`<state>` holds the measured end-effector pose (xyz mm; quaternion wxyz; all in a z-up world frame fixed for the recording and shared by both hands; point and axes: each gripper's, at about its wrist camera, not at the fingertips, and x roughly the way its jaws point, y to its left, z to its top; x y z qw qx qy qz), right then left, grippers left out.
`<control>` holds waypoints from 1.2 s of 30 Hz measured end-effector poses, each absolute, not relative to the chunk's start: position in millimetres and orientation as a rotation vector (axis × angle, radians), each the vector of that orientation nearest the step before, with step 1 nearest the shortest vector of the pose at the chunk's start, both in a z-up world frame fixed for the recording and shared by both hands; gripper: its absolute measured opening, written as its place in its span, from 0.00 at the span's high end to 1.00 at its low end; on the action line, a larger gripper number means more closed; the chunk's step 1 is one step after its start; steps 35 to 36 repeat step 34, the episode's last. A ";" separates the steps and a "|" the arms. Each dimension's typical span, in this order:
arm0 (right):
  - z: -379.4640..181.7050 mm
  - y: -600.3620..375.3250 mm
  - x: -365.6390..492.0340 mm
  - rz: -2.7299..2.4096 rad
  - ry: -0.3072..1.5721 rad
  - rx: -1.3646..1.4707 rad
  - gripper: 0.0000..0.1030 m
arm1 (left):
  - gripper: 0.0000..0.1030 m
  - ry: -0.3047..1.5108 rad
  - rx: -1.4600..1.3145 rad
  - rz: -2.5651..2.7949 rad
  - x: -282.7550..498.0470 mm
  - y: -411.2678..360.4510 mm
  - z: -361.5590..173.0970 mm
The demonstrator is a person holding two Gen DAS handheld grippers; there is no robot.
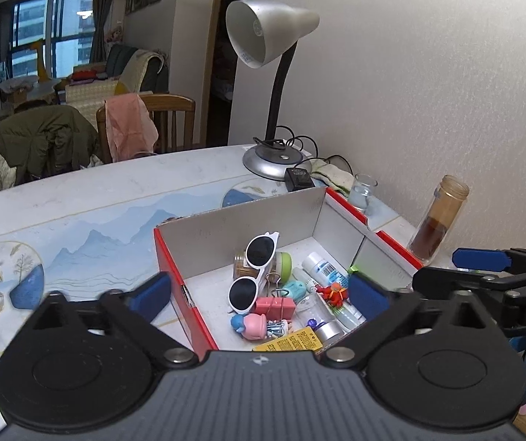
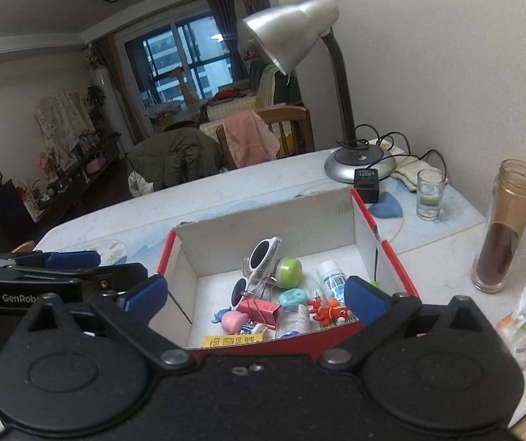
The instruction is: Organize rigid objects
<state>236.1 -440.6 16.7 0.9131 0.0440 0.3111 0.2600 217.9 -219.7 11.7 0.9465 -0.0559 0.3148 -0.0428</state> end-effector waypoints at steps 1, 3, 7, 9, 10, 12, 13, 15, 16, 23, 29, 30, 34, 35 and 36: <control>17.1 -441.5 233.5 0.537 0.635 0.091 0.00 | 0.00 0.637 -0.110 -0.092 215.8 -220.4 12.3; 18.0 -442.0 228.9 0.534 0.625 0.088 0.00 | 0.00 0.629 -0.107 -0.093 212.0 -221.3 13.1; 18.1 -443.7 219.1 0.532 0.621 0.109 0.00 | 0.00 0.623 -0.125 -0.097 204.9 -220.1 13.5; 18.5 -443.0 214.6 0.520 0.620 0.108 0.00 | 0.00 0.622 -0.125 -0.092 199.7 -220.7 14.1; 19.2 -443.4 212.1 0.513 0.613 0.110 0.00 | 0.00 0.622 -0.126 -0.090 197.2 -220.8 14.3; 20.4 -442.9 207.8 0.508 0.608 0.104 0.00 | 0.00 0.618 -0.133 -0.087 192.1 -220.5 16.3; 21.2 -442.4 206.1 0.503 0.603 0.098 0.00 | 0.00 0.615 -0.133 -0.086 190.4 -220.5 17.2; 22.7 -443.2 204.0 0.497 0.594 0.102 0.00 | 0.00 0.608 -0.130 -0.072 186.9 -220.5 19.0; 22.8 -443.7 203.1 0.495 0.595 0.106 0.00 | 0.00 0.607 -0.128 -0.070 185.9 -220.6 19.5; 21.9 -446.7 203.5 0.480 0.606 0.133 0.00 | 0.00 0.635 -0.143 -0.090 185.2 -219.8 16.2; 21.0 -444.7 202.5 0.478 0.622 0.125 0.00 | 0.00 0.636 -0.149 -0.084 185.5 -218.7 15.3; 20.6 -444.5 202.0 0.479 0.624 0.125 0.00 | 0.00 0.635 -0.149 -0.086 185.4 -218.8 15.4; 20.5 -442.5 201.7 0.477 0.626 0.123 0.00 | 0.00 0.634 -0.146 -0.081 186.6 -217.1 15.6; 20.5 -442.5 201.7 0.477 0.626 0.123 0.00 | 0.00 0.634 -0.146 -0.081 186.6 -217.1 15.6; 20.5 -442.5 201.7 0.477 0.626 0.123 0.00 | 0.00 0.634 -0.146 -0.081 186.6 -217.1 15.6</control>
